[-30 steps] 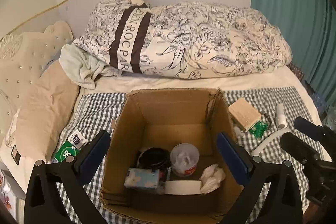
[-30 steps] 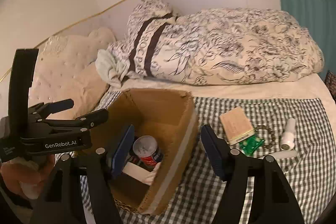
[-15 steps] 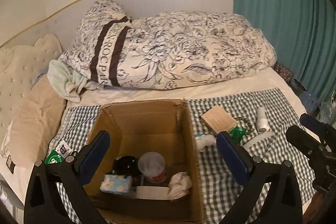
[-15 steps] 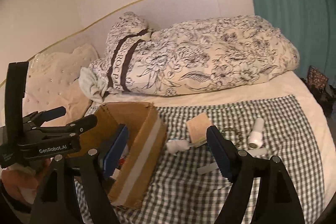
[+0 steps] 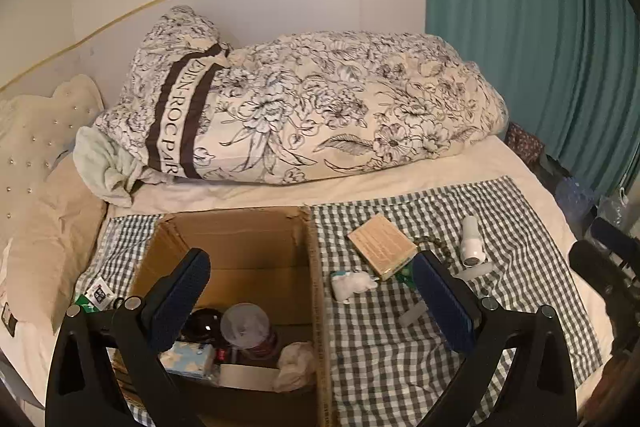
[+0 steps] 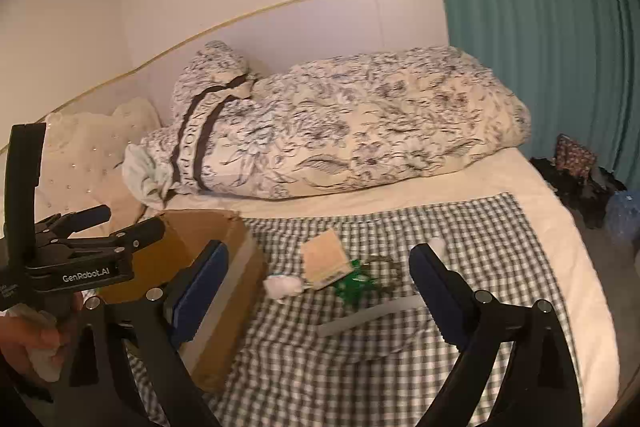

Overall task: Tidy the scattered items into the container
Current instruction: 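Move both grippers back toward the items left on the gingham cloth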

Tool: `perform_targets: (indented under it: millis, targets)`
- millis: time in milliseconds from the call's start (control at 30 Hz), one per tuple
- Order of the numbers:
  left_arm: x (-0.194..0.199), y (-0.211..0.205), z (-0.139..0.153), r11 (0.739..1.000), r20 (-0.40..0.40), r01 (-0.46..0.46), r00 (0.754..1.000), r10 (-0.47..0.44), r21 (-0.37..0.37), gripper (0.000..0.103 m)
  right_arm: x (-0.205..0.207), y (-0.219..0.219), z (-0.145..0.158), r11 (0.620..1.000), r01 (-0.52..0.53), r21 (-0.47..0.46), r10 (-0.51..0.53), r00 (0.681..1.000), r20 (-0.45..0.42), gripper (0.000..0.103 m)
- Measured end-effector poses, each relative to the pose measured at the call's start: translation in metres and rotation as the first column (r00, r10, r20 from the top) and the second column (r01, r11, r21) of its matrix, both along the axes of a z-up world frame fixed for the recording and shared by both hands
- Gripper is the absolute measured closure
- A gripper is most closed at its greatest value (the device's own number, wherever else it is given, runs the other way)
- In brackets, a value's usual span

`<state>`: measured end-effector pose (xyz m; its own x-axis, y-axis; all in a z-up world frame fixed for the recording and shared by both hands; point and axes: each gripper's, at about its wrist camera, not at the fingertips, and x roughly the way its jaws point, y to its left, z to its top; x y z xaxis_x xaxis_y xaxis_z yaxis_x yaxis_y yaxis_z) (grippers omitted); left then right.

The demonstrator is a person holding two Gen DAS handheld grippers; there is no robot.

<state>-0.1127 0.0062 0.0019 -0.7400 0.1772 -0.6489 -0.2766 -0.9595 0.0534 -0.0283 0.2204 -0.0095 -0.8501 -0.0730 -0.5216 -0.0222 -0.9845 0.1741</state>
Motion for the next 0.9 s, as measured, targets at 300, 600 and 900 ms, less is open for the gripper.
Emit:
perform_targets:
  millis: [300,600,900]
  targets:
    - [0.003,0.038,-0.015,0.998,0.025,0.059,0.998,-0.058,-0.026,0.0,0.006,0.044,-0.007,0.998,0.067,-0.005,-0.067,0.998,0.017,0.002]
    - [-0.002,0.062,-0.032,0.997,0.045,0.07,0.997,-0.068,-0.025,0.0,0.0,0.065,-0.016,0.996,0.09,0.003,-0.09,0.995,0.038,0.001]
    - [-0.016,0.072,-0.063,0.997,0.096,0.073,0.993,-0.073,0.006,0.0,-0.013,0.056,-0.024,0.991,0.03,0.13,-0.038,0.997,0.06,0.0]
